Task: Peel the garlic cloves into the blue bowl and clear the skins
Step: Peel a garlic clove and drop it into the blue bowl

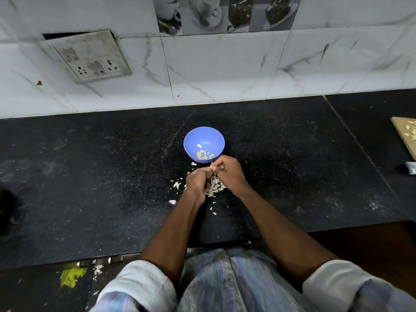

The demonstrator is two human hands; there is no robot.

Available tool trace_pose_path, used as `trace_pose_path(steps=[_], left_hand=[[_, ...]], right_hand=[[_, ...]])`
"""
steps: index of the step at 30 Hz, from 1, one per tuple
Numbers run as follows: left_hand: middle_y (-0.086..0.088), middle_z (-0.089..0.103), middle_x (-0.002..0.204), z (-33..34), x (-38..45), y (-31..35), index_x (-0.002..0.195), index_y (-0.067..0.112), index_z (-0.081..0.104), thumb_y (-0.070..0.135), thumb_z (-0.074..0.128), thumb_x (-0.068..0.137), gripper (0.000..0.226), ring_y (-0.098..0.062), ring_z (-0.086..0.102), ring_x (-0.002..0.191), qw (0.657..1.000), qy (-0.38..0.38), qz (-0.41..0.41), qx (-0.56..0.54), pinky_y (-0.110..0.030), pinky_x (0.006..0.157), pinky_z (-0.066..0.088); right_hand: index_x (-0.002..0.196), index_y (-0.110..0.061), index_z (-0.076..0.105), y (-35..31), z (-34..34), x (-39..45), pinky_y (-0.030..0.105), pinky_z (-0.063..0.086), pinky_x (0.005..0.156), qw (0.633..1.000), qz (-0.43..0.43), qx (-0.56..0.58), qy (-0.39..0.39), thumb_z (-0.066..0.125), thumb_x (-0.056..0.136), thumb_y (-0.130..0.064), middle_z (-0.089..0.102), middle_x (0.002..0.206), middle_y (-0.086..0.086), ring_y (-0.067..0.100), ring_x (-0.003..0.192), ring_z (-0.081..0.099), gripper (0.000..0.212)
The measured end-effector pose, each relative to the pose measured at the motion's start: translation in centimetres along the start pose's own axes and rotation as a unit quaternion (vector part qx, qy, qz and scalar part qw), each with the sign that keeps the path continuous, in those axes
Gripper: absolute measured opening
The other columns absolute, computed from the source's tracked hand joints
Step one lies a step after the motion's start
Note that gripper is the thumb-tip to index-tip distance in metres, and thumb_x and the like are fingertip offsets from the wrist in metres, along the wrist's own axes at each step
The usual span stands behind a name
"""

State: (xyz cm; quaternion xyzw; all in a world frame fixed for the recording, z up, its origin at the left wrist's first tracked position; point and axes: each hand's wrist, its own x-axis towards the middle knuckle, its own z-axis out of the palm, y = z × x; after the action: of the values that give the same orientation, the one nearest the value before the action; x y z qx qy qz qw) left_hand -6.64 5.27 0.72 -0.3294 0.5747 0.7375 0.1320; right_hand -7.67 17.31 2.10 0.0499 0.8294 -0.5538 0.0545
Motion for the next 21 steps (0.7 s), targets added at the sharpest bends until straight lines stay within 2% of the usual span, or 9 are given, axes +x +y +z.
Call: trace_pose_path(steps=[2, 5, 8, 10, 12, 14, 16, 19, 21], left_hand=[[-0.004, 0.072, 0.077, -0.5, 0.2, -0.9, 0.08, 0.013, 0.072, -0.002, 0.064, 0.089, 0.019, -0.015, 0.06, 0.065, 0.978, 0.035, 0.17, 0.117, -0.027, 0.057, 0.05], [-0.003, 0.07, 0.081, -1.9, 1.2, -1.7, 0.079, 0.015, 0.065, -0.004, 0.069, 0.088, 0.022, -0.023, 0.065, 0.078, 0.896, 0.003, 0.371, 0.245, -0.032, 0.072, 0.052], [-0.001, 0.061, 0.08, -2.2, 1.1, -1.4, 0.077, 0.012, 0.06, -0.014, 0.066, 0.085, 0.028, -0.02, 0.058, 0.078, 0.831, -0.027, 0.474, 0.29, -0.029, 0.071, 0.046], [-0.001, 0.06, 0.081, -2.1, 1.3, -1.3, 0.077, 0.011, 0.06, -0.015, 0.064, 0.084, 0.028, -0.018, 0.056, 0.078, 0.822, -0.036, 0.481, 0.304, -0.025, 0.07, 0.045], [-0.003, 0.065, 0.084, -1.8, 1.8, -1.6, 0.079, 0.012, 0.063, -0.006, 0.068, 0.086, 0.02, -0.02, 0.061, 0.08, 0.859, -0.035, 0.428, 0.277, -0.025, 0.074, 0.048], [-0.008, 0.072, 0.088, -1.2, 1.5, -1.4, 0.08, 0.013, 0.069, 0.007, 0.07, 0.086, 0.009, -0.024, 0.067, 0.082, 0.935, -0.017, 0.309, 0.172, -0.03, 0.078, 0.055], [-0.003, 0.071, 0.081, -0.5, 0.8, -0.6, 0.079, 0.015, 0.071, 0.003, 0.065, 0.089, 0.017, -0.017, 0.063, 0.074, 0.982, -0.013, 0.174, 0.066, -0.027, 0.069, 0.054], [0.007, 0.055, 0.072, -0.1, 0.2, 1.0, 0.091, 0.02, 0.07, 0.0, 0.051, 0.093, 0.028, -0.007, 0.045, 0.064, 0.998, -0.063, -0.001, -0.004, -0.022, 0.052, 0.034], [0.01, 0.051, 0.07, -0.5, 0.0, 1.7, 0.091, 0.024, 0.064, 0.001, 0.044, 0.097, 0.031, -0.004, 0.043, 0.058, 0.991, -0.093, -0.093, -0.036, -0.02, 0.049, 0.026]], right_hand=[[0.091, 0.0, 0.074, -0.8, -0.3, 0.1, 0.026, 0.05, 0.061, 0.988, 0.128, 0.07, -0.04, 0.06, 0.081, 0.01, 0.072, 0.079, 0.009, 0.015, 0.069, 0.061, 0.021], [0.102, 0.01, 0.069, -1.5, -1.2, 0.8, 0.02, 0.046, 0.059, 0.928, 0.291, 0.2, -0.115, 0.05, 0.09, 0.018, 0.071, 0.075, 0.01, 0.01, 0.061, 0.06, 0.024], [0.1, -0.001, 0.065, -1.2, -2.1, 1.1, 0.016, 0.045, 0.061, 0.857, 0.383, 0.296, -0.177, 0.04, 0.101, 0.01, 0.068, 0.074, 0.002, 0.004, 0.059, 0.059, 0.027], [0.098, 0.0, 0.065, -0.9, -2.3, 0.8, 0.018, 0.044, 0.064, 0.827, 0.401, 0.353, -0.174, 0.037, 0.102, 0.009, 0.067, 0.076, 0.003, 0.007, 0.068, 0.054, 0.03], [0.093, 0.0, 0.066, -1.1, -1.8, 0.4, 0.018, 0.046, 0.063, 0.86, 0.346, 0.345, -0.15, 0.042, 0.102, 0.011, 0.068, 0.073, 0.006, 0.008, 0.07, 0.054, 0.027], [0.089, -0.002, 0.066, -1.0, -0.8, 0.2, 0.02, 0.049, 0.061, 0.936, 0.22, 0.26, -0.088, 0.055, 0.096, 0.012, 0.066, 0.075, 0.009, 0.012, 0.068, 0.056, 0.019], [0.087, -0.007, 0.067, -0.6, -0.2, 0.3, 0.024, 0.053, 0.065, 0.984, 0.08, 0.157, -0.037, 0.065, 0.091, 0.008, 0.068, 0.077, 0.007, 0.012, 0.07, 0.062, 0.016], [0.084, -0.012, 0.068, 0.0, 0.1, 0.6, 0.027, 0.055, 0.072, 0.997, -0.056, 0.057, -0.013, 0.068, 0.09, 0.003, 0.07, 0.078, -0.008, 0.006, 0.076, 0.066, 0.017], [0.083, -0.009, 0.067, 0.1, 0.1, 0.4, 0.023, 0.054, 0.073, 0.996, -0.083, 0.04, -0.014, 0.065, 0.09, 0.007, 0.071, 0.075, -0.011, 0.002, 0.077, 0.069, 0.018]])
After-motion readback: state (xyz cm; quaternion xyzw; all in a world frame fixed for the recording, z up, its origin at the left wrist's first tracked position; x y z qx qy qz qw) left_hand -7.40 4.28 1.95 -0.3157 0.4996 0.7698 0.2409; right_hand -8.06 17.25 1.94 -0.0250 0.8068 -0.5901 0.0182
